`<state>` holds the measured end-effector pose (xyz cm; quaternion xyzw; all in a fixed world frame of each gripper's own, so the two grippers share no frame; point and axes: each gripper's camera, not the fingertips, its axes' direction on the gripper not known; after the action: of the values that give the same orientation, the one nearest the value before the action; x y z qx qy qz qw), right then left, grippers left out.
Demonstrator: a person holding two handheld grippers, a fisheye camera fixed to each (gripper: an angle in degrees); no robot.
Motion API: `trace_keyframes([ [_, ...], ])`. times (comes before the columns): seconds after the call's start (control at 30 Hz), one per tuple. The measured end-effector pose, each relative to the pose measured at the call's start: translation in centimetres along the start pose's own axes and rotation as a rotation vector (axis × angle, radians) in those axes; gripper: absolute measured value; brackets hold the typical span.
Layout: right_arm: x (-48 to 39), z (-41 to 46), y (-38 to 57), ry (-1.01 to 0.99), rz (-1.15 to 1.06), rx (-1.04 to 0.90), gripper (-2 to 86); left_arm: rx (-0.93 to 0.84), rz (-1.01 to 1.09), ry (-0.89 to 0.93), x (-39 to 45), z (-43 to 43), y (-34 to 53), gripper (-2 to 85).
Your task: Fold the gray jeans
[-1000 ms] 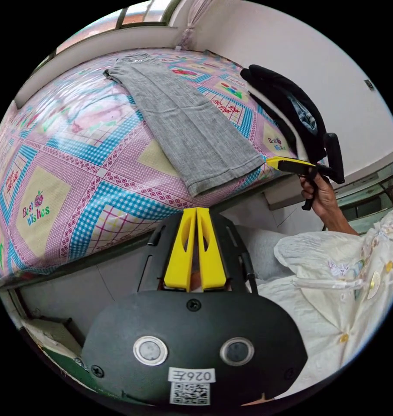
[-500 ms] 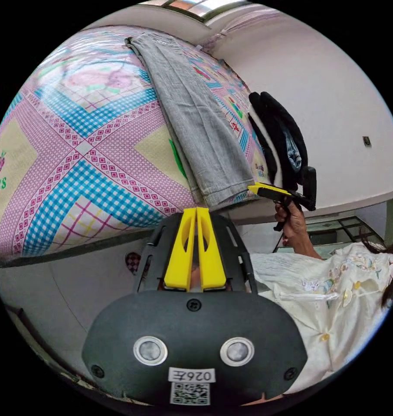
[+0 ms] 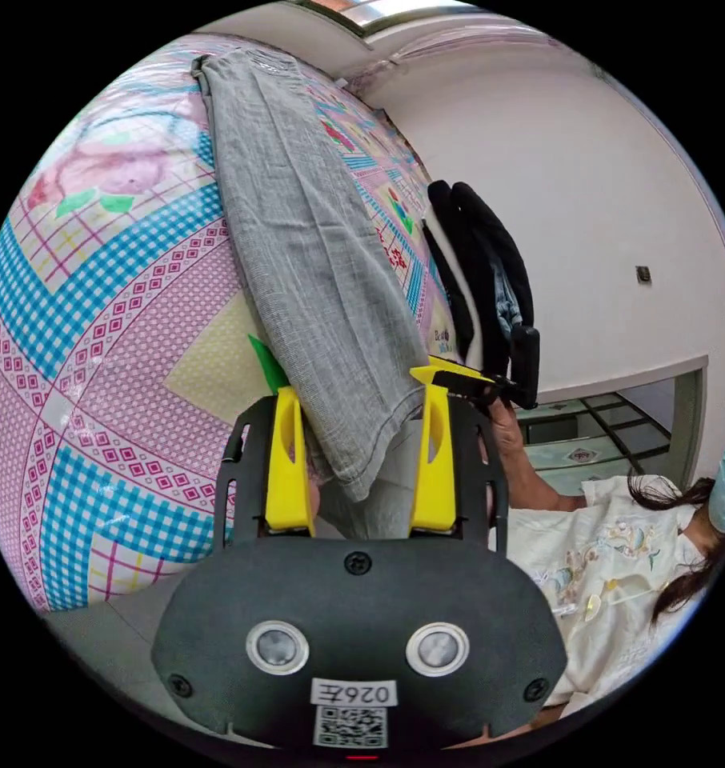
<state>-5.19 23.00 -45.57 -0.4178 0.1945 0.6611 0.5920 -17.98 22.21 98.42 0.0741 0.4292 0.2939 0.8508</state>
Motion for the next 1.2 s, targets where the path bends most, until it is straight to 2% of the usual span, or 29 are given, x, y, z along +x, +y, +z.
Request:
trace_keyframes([
  [0.07,-0.1,-0.4,-0.4,0.056,-0.021,-0.007,6.7,-0.024,0.029,-0.041,0.7,-0.1,-1.0,16.1],
  [0.13,1.1,-1.1,-0.8,0.085,-0.035,-0.015,2.4,-0.049,0.037,-0.104,0.8,-0.6,-1.6,9.1],
  [0.17,1.6,-1.2,-0.9,0.063,-0.038,-0.030,1.4,-0.078,0.025,-0.130,0.2,-0.9,-1.9,6.6],
  [0.2,2.9,-2.1,-1.3,-0.014,-0.026,-0.043,0.6,-0.102,0.005,-0.069,-0.8,-1.4,-2.0,5.1],
  [0.27,4.6,-4.2,-1.4,-0.138,-0.006,-0.013,0.4,-0.060,-0.039,0.079,-2.5,-2.9,-1.7,5.0],
  [0.33,5.5,-5.7,-1.2,-0.139,-0.035,0.010,3.9,-0.024,-0.061,0.125,-3.5,-4.0,-1.0,6.3],
  [0.4,6.7,-4.9,-1.5,-0.141,-0.013,-0.049,6.3,0.025,-0.073,0.227,-4.6,-5.0,-0.3,7.2],
  [0.5,9.0,-5.1,-1.9,-0.208,0.017,-0.077,1.0,-0.016,-0.139,0.370,-6.6,-5.4,-0.3,3.1],
  [0.6,10.4,-8.6,-1.3,-0.329,0.028,-0.029,-1.0,0.013,-0.094,0.431,-6.3,-7.3,0.5,0.7],
  [0.73,12.4,-11.2,1.4,-0.361,0.054,-0.054,-1.1,-0.005,-0.053,0.438,-5.1,-8.5,2.1,-0.1],
  [1.0,16.1,-14.9,10.3,-0.566,0.156,-0.091,-1.2,-0.059,-0.101,0.654,-3.6,-11.0,9.4,-0.4],
  [1.2,15.2,-19.1,15.0,-0.673,0.160,-0.083,-1.3,-0.119,-0.027,0.645,-1.0,-15.2,11.5,-0.3],
])
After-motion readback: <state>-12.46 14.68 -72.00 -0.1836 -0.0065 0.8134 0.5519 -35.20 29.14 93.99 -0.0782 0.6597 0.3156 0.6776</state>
